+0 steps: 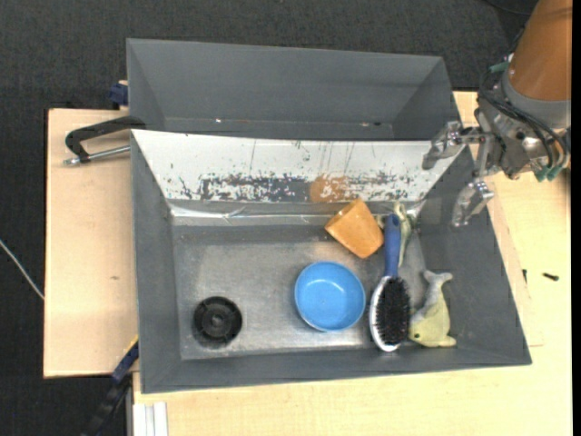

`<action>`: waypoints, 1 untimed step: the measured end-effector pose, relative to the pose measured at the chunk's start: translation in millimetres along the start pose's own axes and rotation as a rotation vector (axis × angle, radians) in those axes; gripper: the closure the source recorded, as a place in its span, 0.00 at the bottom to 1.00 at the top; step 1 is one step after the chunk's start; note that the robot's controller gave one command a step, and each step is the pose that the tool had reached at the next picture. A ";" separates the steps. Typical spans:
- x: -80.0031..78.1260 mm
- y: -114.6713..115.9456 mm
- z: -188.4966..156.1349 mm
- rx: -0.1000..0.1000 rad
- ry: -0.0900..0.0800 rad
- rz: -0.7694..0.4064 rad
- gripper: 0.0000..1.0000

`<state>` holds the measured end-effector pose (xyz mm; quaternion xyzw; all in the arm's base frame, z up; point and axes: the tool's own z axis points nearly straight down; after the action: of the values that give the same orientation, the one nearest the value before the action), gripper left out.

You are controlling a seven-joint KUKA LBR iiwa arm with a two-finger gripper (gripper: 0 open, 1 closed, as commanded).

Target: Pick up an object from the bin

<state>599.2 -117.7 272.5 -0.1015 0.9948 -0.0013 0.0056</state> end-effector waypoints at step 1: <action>2.0 -1.6 -82.9 0.001 -0.002 -0.300 0.00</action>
Offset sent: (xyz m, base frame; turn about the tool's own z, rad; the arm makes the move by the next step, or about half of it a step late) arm -0.0047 -0.0023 0.0784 -0.3016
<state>596.6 -119.5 355.4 -0.2489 0.9685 -0.0023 0.0065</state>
